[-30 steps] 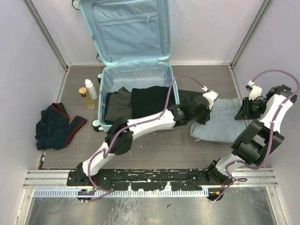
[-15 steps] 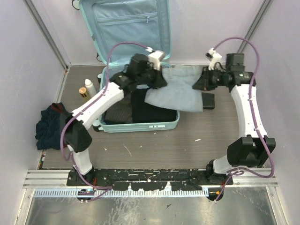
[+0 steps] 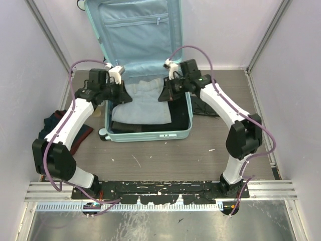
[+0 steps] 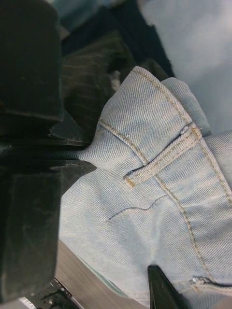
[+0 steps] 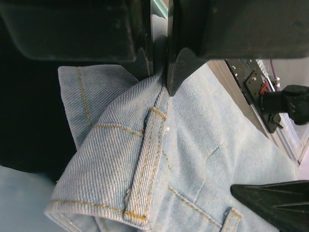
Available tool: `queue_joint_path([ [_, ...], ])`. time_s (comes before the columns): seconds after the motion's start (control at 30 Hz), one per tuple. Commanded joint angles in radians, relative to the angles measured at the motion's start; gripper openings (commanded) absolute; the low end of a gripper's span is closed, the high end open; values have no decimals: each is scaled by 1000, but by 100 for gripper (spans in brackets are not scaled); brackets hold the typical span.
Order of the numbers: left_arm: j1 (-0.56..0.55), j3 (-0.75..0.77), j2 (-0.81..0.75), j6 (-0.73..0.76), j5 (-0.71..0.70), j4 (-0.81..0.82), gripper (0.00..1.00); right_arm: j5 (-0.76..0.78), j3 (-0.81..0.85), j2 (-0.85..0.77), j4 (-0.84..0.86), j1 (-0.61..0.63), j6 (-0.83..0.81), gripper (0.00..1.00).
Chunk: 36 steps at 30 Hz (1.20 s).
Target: Pack the luggage
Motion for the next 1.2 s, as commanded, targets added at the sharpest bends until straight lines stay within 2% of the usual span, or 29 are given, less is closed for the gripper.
queue_joint_path([
  [0.0, 54, -95, -78, 95, -7, 14, 0, 10, 26, 23, 102, 39, 3, 1],
  [0.17, 69, -249, -108, 94, -90, 124, 0, 29, -33, 76, 182, 60, -2, 1],
  [0.4, 108, -301, -76, 174, -164, 155, 0, 85, -119, 87, 244, 85, -35, 2],
  [0.47, 122, -284, -54, 201, -158, 139, 0, 81, -125, 79, 235, 84, -40, 7],
  [0.53, 129, -249, -33, 240, -138, 86, 3, 65, -123, 69, 207, 84, -42, 18],
  [0.6, 138, -205, -29, 288, -82, -1, 17, 76, -115, 43, 164, 81, -75, 41],
  [0.67, 152, -173, -51, 336, -7, -76, 41, 103, -107, -1, 133, 59, -107, 63],
  [0.7, 154, -150, -74, 368, 26, -128, 57, 107, -96, -24, 114, 45, -132, 70],
  [0.73, 155, -134, -95, 400, 56, -166, 68, 106, -83, -43, 99, 29, -155, 75],
  [0.77, 155, -121, -113, 434, 84, -192, 74, 99, -70, -60, 84, 14, -173, 78],
  [0.83, 155, -96, -143, 517, 154, -242, 85, 61, -39, -81, 55, -3, -220, 79],
  [0.9, 156, -74, -155, 593, 233, -263, 92, 10, -15, -91, 43, 5, -253, 76],
  [1.03, 141, -30, -124, 721, 398, -257, 94, -59, 3, -68, 84, 65, -252, 70],
  [1.17, 98, 13, -46, 815, 414, -240, 96, -67, 94, 39, 95, 123, -250, 69],
])
